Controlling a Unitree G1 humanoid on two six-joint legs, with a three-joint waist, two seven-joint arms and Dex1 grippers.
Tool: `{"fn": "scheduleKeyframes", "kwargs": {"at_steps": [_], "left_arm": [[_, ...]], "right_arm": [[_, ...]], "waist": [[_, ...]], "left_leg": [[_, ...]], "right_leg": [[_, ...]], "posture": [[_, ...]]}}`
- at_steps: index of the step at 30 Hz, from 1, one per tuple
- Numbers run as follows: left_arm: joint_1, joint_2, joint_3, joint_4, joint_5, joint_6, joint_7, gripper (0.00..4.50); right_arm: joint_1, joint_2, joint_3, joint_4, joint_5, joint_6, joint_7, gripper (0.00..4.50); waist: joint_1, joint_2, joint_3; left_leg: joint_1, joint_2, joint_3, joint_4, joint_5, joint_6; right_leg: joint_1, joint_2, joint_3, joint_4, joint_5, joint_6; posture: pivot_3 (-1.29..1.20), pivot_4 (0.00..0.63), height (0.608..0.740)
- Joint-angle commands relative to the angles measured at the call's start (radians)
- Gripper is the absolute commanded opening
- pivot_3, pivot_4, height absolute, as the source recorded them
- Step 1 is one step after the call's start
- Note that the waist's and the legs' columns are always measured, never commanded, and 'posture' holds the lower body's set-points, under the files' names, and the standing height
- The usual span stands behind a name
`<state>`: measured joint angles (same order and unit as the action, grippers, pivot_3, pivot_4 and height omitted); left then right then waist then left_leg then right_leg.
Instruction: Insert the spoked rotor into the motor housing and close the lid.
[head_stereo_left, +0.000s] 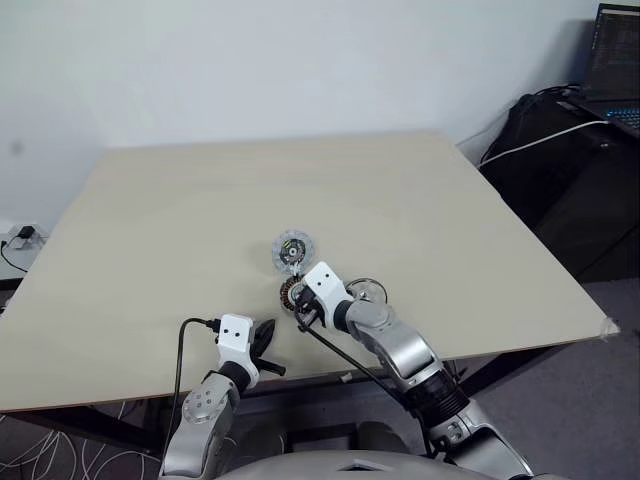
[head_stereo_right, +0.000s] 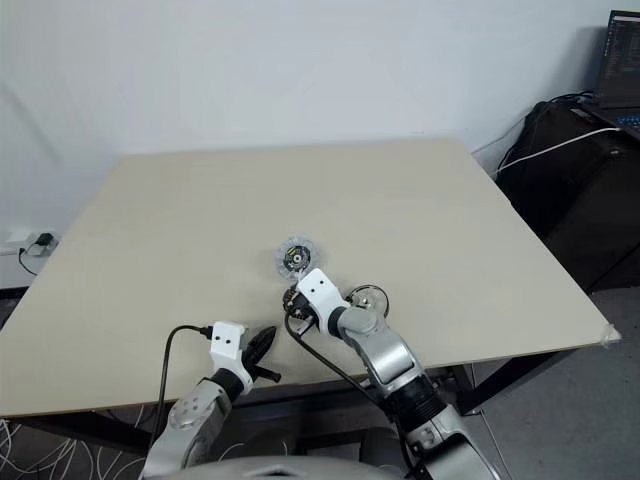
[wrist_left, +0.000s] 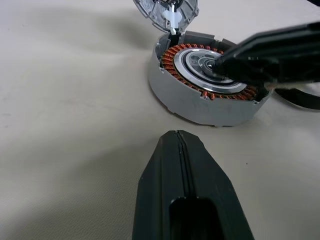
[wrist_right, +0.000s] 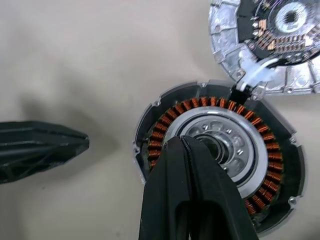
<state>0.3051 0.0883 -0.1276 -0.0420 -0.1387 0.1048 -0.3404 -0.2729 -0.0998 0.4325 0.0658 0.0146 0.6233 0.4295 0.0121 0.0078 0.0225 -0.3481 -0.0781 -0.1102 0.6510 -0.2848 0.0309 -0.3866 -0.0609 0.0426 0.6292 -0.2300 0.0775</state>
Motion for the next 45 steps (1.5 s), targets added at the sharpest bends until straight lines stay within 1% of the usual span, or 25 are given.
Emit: {"fn": "scheduleKeyframes", "kwargs": {"at_steps": [1, 13, 34, 45], "left_arm": [[-0.017, 0.003, -0.005, -0.052, -0.012, 0.003, -0.008, 0.0], [-0.019, 0.002, -0.007, -0.058, -0.017, 0.014, -0.031, 0.0], [-0.015, -0.011, -0.002, -0.064, -0.017, 0.014, -0.025, 0.0], [-0.015, -0.012, -0.004, -0.066, -0.022, 0.022, -0.029, 0.0]], "right_arm": [[-0.027, 0.01, -0.017, -0.038, -0.003, 0.005, -0.007, 0.03], [-0.01, -0.013, -0.007, -0.062, 0.004, 0.036, 0.035, 0.03], [-0.071, 0.02, -0.029, 0.054, -0.012, -0.009, 0.017, 0.03], [-0.056, 0.013, -0.052, 0.004, 0.0, -0.043, 0.017, 0.03]], "waist": [[0.0, 0.0, 0.0], [0.0, 0.0, 0.0], [0.0, 0.002, -0.001], [0.0, 0.002, -0.001]], "left_leg": [[0.0, 0.0, 0.0, 0.0, 0.0, 0.0], [0.0, 0.0, 0.0, 0.0, 0.0, 0.0], [0.0, 0.0, 0.0, -0.001, 0.0, 0.0], [0.0, 0.0, 0.0, -0.001, 0.0, 0.0]], "right_leg": [[0.0, 0.0, 0.0, 0.0, 0.0, 0.0], [0.0, 0.0, 0.0, 0.0, 0.0, 0.0], [0.0, 0.0, 0.0, 0.0, 0.0, 0.0], [-0.001, 0.0, 0.0, 0.0, 0.0, -0.001]], "posture": [[0.0, 0.0, 0.74], [0.0, 0.0, 0.74], [0.0, 0.0, 0.74], [0.0, 0.0, 0.74]]}}
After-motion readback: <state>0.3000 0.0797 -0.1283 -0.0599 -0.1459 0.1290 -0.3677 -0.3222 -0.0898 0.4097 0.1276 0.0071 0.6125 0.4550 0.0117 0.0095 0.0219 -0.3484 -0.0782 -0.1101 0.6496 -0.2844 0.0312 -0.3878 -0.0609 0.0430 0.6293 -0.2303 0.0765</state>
